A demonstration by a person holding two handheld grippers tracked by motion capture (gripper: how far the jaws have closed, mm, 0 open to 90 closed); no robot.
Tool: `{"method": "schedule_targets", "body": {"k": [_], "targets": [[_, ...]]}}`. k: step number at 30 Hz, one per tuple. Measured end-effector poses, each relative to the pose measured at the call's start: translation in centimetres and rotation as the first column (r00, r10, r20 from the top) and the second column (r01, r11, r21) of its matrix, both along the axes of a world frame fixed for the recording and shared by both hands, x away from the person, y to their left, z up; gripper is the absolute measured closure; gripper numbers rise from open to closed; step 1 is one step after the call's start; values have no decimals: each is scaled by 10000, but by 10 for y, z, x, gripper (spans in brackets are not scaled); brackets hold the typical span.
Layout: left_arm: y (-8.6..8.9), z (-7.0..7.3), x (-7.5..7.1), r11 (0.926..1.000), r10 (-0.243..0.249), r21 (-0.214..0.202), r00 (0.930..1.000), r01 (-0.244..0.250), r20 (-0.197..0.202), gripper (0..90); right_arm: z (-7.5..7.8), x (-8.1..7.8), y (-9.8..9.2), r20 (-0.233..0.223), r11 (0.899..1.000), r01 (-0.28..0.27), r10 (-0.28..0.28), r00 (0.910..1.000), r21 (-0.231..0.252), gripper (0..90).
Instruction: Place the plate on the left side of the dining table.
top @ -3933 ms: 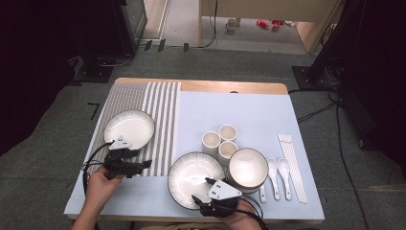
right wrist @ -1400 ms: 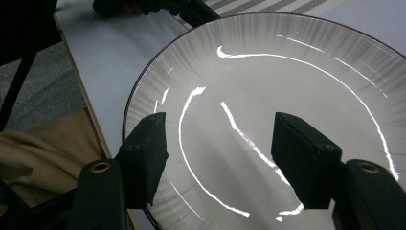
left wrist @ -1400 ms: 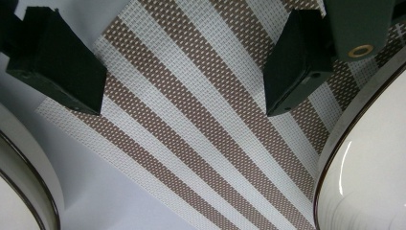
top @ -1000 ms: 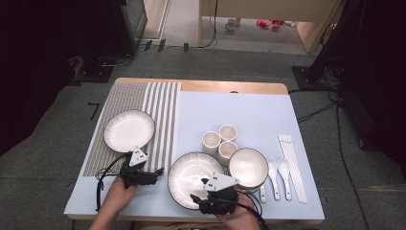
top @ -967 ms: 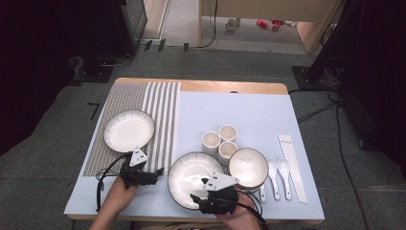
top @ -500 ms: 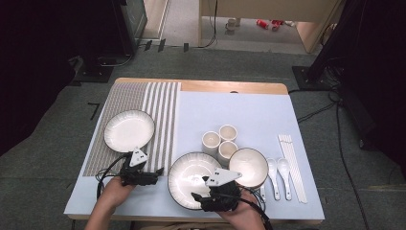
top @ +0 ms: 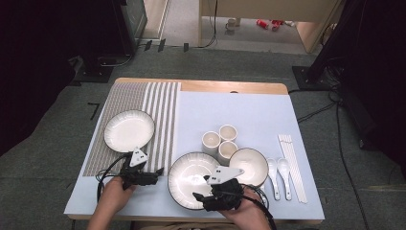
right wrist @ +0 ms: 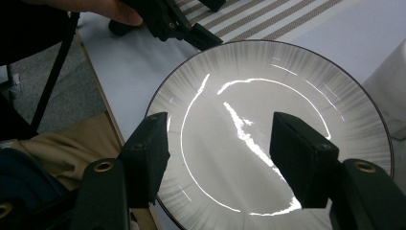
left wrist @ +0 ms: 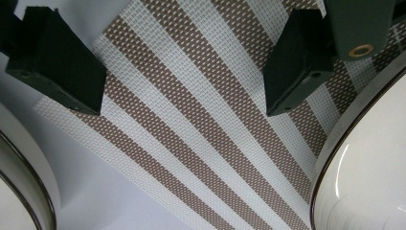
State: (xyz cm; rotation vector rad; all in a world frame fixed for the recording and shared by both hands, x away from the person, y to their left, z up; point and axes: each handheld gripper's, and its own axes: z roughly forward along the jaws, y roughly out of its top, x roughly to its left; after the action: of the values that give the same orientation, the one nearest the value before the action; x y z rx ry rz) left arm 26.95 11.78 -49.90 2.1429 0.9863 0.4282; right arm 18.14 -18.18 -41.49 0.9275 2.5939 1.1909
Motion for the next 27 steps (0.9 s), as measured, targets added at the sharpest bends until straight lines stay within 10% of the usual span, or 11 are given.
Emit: {"method": "schedule_targets", "body": {"k": [27], "targets": [[0, 0, 0, 10000, -3, 9, 10000, 3, -9, 148, 30, 21, -7, -210, 9988, -468, 471, 9987, 174, 388]]}}
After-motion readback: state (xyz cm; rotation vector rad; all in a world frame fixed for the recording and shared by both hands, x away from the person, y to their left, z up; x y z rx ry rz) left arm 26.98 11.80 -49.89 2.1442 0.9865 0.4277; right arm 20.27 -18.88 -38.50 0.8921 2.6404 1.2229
